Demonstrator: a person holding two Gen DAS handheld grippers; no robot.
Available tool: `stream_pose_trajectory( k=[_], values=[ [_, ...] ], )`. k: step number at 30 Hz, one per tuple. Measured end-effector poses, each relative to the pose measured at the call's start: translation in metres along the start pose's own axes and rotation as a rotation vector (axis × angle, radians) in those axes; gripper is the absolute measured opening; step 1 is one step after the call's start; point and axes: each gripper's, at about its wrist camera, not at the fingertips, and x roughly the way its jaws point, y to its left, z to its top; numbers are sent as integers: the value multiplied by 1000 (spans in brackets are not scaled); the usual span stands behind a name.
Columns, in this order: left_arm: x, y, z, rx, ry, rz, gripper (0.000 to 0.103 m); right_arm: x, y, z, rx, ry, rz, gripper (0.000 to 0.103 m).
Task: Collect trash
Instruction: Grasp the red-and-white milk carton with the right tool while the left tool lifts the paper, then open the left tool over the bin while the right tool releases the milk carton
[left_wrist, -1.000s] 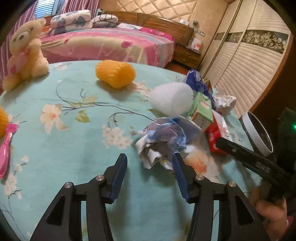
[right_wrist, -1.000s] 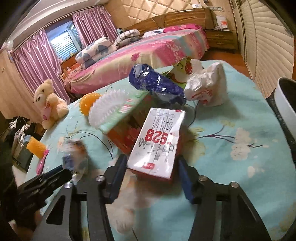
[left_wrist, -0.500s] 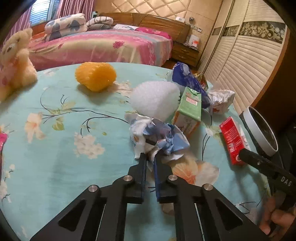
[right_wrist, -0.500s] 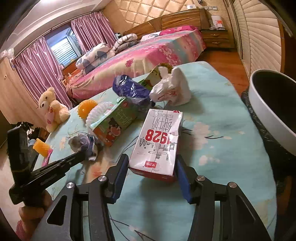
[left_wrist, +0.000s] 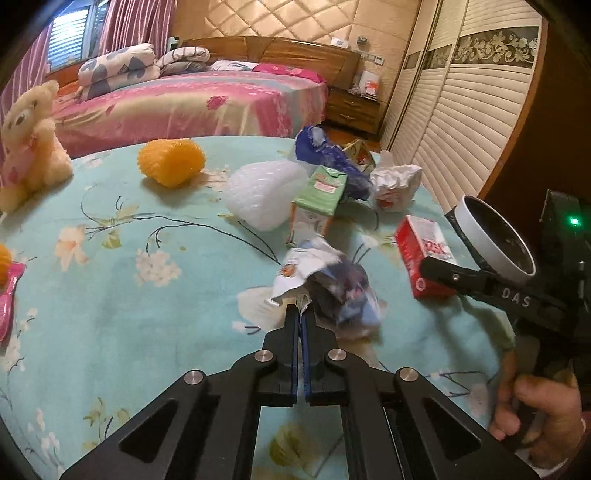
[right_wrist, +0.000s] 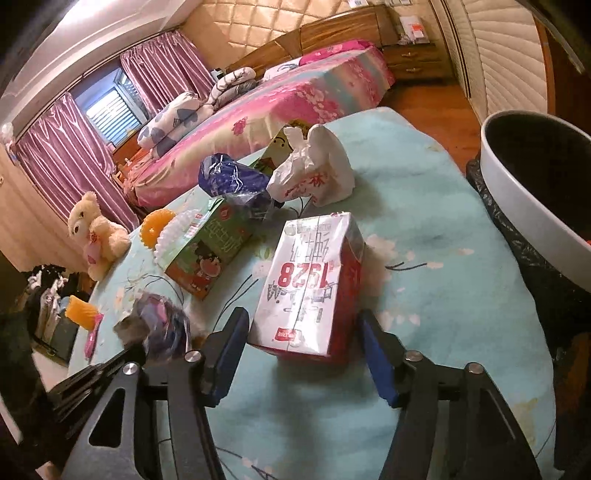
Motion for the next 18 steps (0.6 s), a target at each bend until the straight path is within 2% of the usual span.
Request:
stream_pose_trajectory(
  k=[8,18],
  values=[
    [-15,-22,2,18,-13,-43,0,-38,-13,-11,-16,-60,32,59],
    [-7,-58,15,68,-27,-136,0,-90,-44,-7,22,-138,21,59]
  ],
)
